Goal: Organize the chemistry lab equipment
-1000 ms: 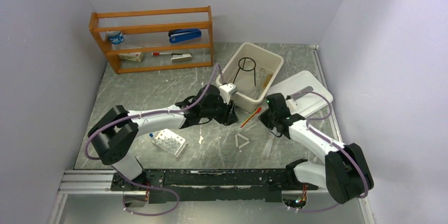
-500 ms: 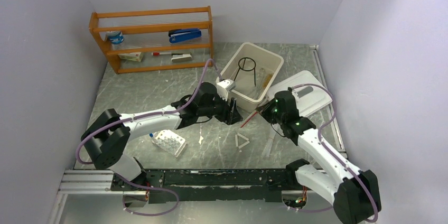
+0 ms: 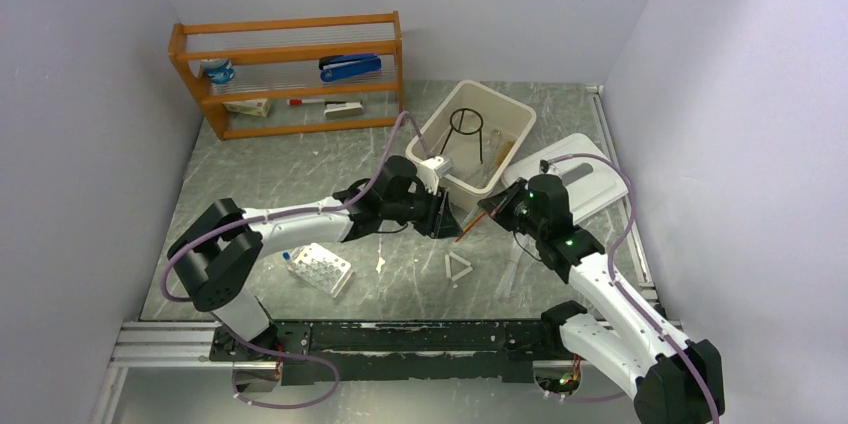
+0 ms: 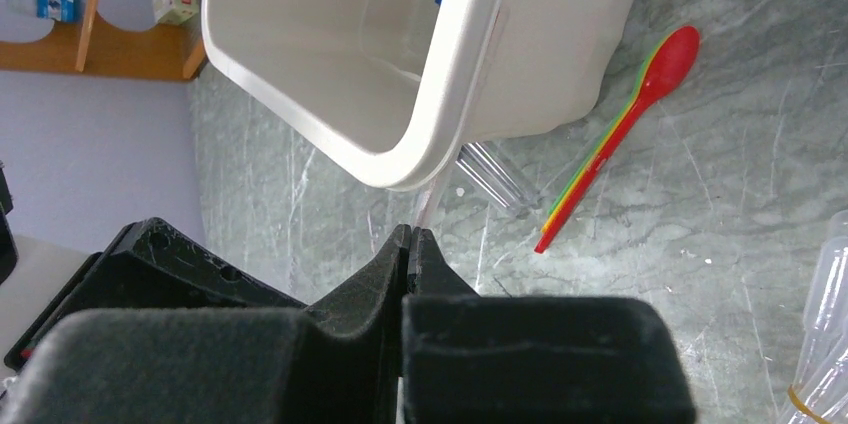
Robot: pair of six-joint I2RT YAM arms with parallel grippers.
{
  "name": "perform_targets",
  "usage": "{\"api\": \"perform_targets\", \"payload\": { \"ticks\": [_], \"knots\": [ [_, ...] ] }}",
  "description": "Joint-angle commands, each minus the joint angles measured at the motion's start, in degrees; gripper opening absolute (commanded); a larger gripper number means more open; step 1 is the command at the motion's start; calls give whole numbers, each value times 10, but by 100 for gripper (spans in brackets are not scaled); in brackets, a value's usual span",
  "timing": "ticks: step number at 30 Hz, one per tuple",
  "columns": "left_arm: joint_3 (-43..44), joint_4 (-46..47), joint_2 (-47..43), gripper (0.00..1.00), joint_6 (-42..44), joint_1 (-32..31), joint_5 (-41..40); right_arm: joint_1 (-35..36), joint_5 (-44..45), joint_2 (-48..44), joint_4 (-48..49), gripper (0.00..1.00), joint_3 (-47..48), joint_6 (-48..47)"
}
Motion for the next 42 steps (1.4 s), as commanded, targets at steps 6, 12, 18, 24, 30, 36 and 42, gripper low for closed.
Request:
{"api": "perform_targets", "payload": {
  "ticks": [6,12,18,24,30,36,42],
  "knots": [
    [39,-6,36,18,0,-13,65,-3,15,-19,13,0,-12,30],
    [51,-16,39,5,17,-16,64,-3,44,-19,-24,24,-21,60],
    [56,-23,42,5,23,-17,69,-3,36,-6,-37,44,-19,64],
    [56,-20,46,5,22,-17,83,-3,-5,14,-1,43,-34,74],
    [63,-32,53,7,22,-17,77,-3,-11,34,7,23,-35,77],
    [73,-39,55,25,19,-17,61,-3,-6,50,9,0,-37,78],
    [79,-67,42,59,23,-16,14,-3,38,54,-45,0,-30,80]
  ]
}}
